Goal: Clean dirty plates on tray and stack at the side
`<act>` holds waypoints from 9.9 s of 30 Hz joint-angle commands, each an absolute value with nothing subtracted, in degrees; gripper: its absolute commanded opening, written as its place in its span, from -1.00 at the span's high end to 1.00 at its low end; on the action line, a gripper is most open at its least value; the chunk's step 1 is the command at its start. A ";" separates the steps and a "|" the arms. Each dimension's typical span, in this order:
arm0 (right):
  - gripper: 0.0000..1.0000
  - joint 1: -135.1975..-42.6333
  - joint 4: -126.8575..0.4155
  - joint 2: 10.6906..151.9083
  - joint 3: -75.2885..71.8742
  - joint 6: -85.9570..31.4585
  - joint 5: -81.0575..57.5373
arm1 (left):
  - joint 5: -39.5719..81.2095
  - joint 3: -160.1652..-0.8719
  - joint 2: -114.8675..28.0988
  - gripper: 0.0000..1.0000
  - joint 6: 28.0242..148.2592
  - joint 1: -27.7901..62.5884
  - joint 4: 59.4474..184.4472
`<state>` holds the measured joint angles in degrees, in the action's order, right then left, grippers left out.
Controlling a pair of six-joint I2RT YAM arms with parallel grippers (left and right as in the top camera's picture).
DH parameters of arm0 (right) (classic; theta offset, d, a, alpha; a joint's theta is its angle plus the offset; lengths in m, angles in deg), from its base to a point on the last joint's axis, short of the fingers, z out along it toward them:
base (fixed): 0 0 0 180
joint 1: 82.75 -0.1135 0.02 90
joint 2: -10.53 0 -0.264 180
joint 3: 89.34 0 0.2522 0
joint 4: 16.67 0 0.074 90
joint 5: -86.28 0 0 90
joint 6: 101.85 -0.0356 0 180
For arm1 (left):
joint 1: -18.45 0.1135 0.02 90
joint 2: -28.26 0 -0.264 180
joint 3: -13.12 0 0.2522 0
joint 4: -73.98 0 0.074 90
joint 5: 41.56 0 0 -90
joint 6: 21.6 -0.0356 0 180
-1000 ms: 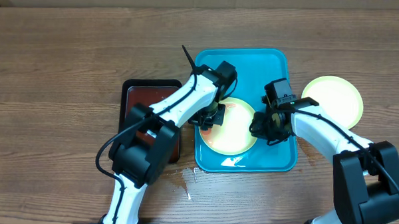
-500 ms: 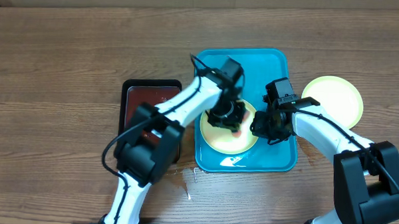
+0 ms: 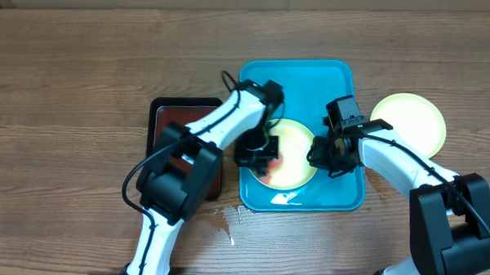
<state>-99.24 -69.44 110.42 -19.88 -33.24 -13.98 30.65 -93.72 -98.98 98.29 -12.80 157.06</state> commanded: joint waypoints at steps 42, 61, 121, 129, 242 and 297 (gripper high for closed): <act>0.92 -99.16 -70.01 110.49 -20.14 -32.91 -11.44 | 31.92 -96.32 -97.97 0.91 99.69 -12.25 156.97; 0.92 -99.16 -70.34 110.49 -20.14 -32.89 -11.44 | 53.41 -89.76 -77.25 0.91 93.68 6.74 164.19; 0.92 -146.30 -64.67 109.44 5.93 -23.97 58.81 | 47.35 -103.99 -51.92 -1.00 92.79 26.02 168.97; 0.92 -151.15 -64.52 109.20 5.93 -23.75 72.68 | 47.35 -103.99 -51.96 -1.00 92.79 26.02 168.95; 0.10 -53.74 -87.95 110.31 -1.98 -39.21 -15.46 | 47.35 -103.99 -51.99 -1.00 92.81 26.02 168.97; -1.00 -89.17 -75.95 74.43 -8.19 -24.63 -13.80 | 47.35 -103.99 -51.99 -0.99 92.81 26.02 168.93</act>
<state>-88.88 -79.56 81.81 -5.70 -26.79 -17.80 46.96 -103.03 -51.68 93.64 25.72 168.95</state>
